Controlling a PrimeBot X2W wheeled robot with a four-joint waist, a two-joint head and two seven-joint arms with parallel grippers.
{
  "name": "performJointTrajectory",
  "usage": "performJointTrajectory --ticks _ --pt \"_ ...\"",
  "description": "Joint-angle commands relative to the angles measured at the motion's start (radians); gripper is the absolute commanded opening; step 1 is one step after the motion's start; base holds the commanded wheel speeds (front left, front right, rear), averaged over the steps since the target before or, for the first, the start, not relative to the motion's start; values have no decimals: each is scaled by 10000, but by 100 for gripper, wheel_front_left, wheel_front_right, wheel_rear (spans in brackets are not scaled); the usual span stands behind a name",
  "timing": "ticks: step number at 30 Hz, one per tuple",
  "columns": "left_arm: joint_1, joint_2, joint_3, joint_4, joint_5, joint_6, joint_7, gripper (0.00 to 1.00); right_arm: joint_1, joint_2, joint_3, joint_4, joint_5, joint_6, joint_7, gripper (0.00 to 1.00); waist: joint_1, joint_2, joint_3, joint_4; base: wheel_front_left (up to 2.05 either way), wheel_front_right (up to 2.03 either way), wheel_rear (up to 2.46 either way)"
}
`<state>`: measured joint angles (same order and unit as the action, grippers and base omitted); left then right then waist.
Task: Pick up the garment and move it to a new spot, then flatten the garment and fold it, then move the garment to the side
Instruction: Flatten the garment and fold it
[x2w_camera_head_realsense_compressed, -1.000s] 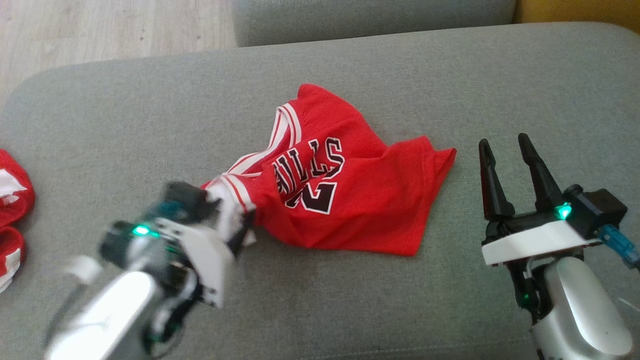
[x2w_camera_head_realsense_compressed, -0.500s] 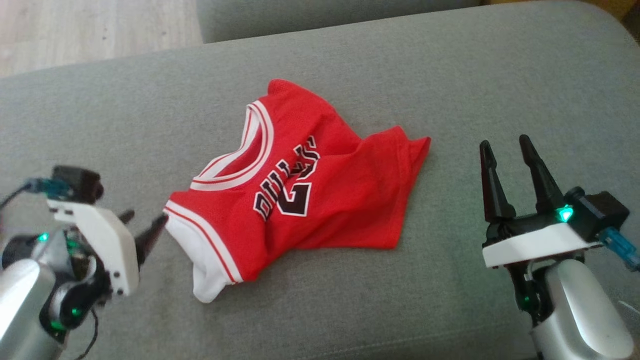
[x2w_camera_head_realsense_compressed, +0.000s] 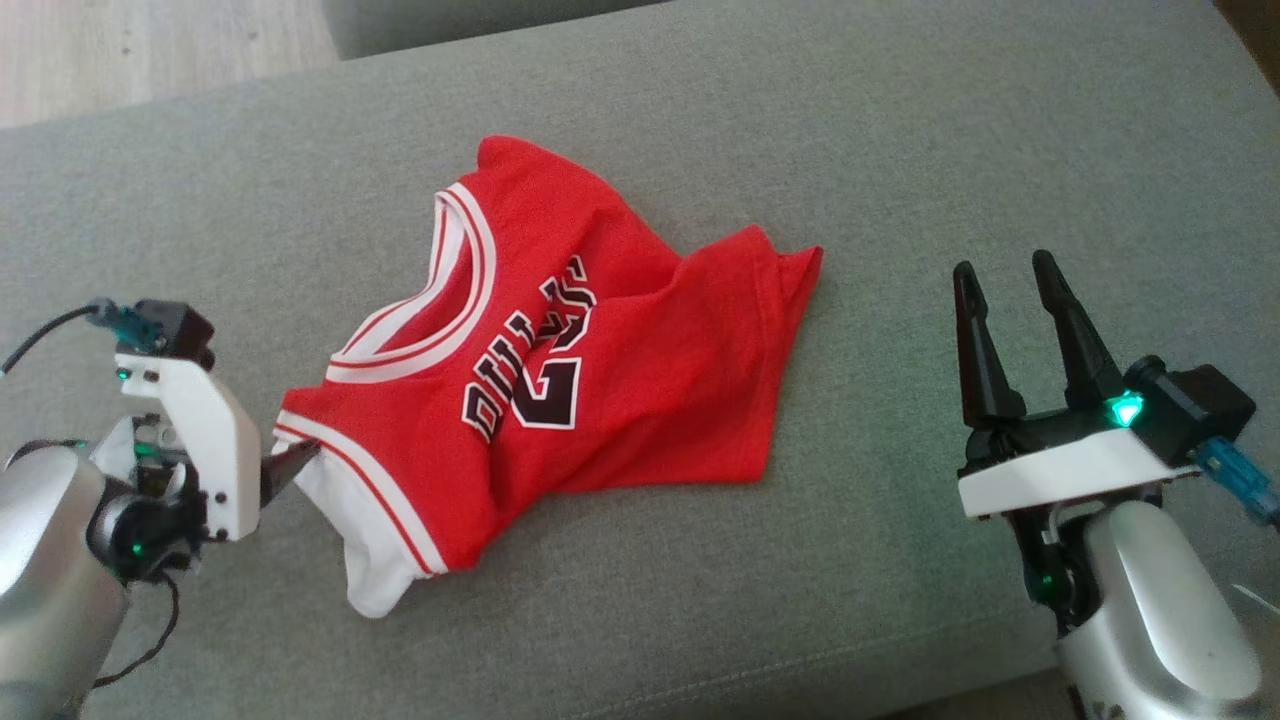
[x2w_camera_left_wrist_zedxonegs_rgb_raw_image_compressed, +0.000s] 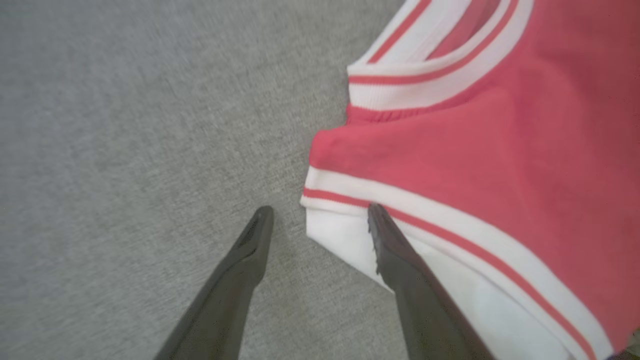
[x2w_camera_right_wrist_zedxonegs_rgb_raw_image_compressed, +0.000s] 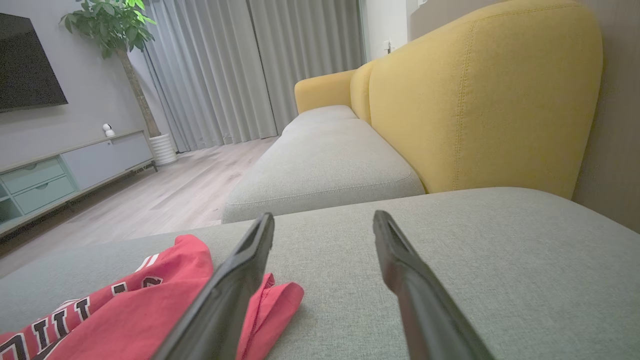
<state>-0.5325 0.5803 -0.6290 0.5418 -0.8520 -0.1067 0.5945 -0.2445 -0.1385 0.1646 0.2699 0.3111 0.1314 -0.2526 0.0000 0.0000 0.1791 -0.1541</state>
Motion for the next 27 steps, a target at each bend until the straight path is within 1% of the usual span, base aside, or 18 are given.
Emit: performJointTrajectory --ticks 1,5,6,7,8,11,14,18,22,25,27 --pt "-593 394 425 -41 -54 -12 60 100 -367 17 234 -294 76 -7 -91 100 0 0 55 -55 0 0 0" --pt "-863 170 189 669 -308 -137 493 100 -408 56 228 -245 93 -7 -91 100 0 0 74 -134 0 0 0" --pt "-918 152 140 743 -356 -162 514 93 -409 61 223 -233 96 -7 -91 100 0 0 67 -142 0 0 0" --pt "-982 147 104 780 -372 -181 448 23 -404 62 209 -223 96 -7 -91 100 0 0 44 -140 0 0 0" --pt "-1026 140 68 804 -405 -197 384 0 -388 63 191 -209 92 -7 -91 100 0 0 5 -132 0 0 0" --pt "-1076 120 -20 756 -635 -225 252 0 -307 76 151 -153 77 -7 -91 100 0 0 -153 -73 0 0 0" --pt "-1131 225 -222 414 -840 -234 195 0 -220 89 162 -81 72 -7 -91 100 0 0 -361 13 0 0 0" --pt "-1268 449 -354 -322 -1319 -236 201 0 -119 76 200 -11 72 -7 -91 100 0 0 -707 121 0 0 0" --pt "-1393 546 -283 -1399 -2192 -238 506 0 -67 48 280 37 93 -7 -91 100 0 0 -1012 93 0 0 0" --pt "-1441 398 -115 -2301 -2989 -238 825 0 -58 57 373 64 120 -7 -91 100 0 0 -1122 -44 0 0 0" --pt "-1478 115 -22 -2858 -3502 -199 1067 0 -56 80 407 59 145 -7 -91 100 0 0 -1135 -177 0 0 0"
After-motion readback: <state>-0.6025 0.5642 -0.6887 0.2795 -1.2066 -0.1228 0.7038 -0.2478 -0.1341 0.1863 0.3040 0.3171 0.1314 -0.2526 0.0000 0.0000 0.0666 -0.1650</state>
